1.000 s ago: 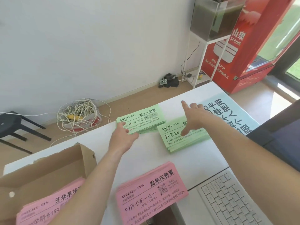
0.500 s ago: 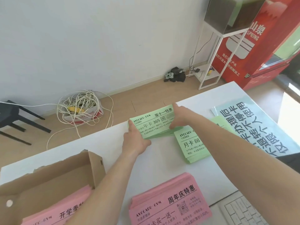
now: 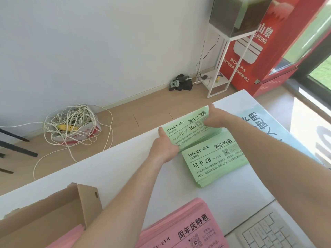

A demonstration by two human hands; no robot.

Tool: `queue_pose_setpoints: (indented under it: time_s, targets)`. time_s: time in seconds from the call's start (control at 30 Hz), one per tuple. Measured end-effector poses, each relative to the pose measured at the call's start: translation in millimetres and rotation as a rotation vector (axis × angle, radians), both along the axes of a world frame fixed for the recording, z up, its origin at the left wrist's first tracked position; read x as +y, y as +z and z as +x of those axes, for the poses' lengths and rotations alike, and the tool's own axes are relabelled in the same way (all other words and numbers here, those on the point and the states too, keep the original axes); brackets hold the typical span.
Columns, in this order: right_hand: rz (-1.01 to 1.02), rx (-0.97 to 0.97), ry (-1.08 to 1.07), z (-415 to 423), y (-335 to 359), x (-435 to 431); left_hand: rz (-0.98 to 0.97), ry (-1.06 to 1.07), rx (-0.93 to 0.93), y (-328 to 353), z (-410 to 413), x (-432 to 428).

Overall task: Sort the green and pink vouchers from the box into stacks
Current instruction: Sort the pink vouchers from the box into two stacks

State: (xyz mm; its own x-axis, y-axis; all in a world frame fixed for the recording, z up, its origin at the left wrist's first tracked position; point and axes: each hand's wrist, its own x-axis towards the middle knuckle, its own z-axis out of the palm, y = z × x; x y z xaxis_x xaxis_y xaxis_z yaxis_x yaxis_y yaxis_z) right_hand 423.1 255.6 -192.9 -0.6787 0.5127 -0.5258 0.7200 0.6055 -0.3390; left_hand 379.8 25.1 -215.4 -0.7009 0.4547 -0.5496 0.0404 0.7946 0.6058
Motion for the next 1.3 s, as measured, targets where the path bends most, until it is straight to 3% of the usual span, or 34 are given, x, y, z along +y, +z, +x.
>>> queue_pose_setpoints:
  time_s: [0.3,0.4,0.5,0.7,0.9,1.07,1.17,1.23,1.3]
  targets:
    - [-0.021,-0.006,-0.088,5.4,-6.1,11.0,0.098,0.051,-0.073,0.4,-7.8,1.9]
    - [0.106,-0.007,-0.093,14.6,1.3,0.6,0.114,0.068,-0.077,14.8,1.3,-18.5]
    - [0.144,0.082,-0.093,32.3,19.6,-22.5,0.094,0.086,0.001,29.7,16.4,-49.0]
    - [0.032,0.322,-0.012,105.3,37.4,-99.5,0.033,0.01,0.125,53.8,86.0,-114.8]
    - [-0.026,0.299,0.128,199.9,18.2,-164.8,0.007,-0.088,0.278,51.8,178.8,-162.9]
    - [-0.178,0.171,0.059,250.2,1.0,-182.8,-0.315,-0.345,0.471,28.6,232.2,-185.1]
    - [-0.311,0.107,0.125,262.5,1.6,-194.9,-0.421,-0.446,0.522,13.1,247.4,-185.7]
    - [-0.232,0.044,0.276,268.2,0.2,-203.5,-0.473,-0.48,0.591,6.5,251.9,-183.1]
    - [0.018,0.002,0.464,269.8,-3.0,-209.5,-0.507,-0.471,0.661,0.2,252.5,-183.7]
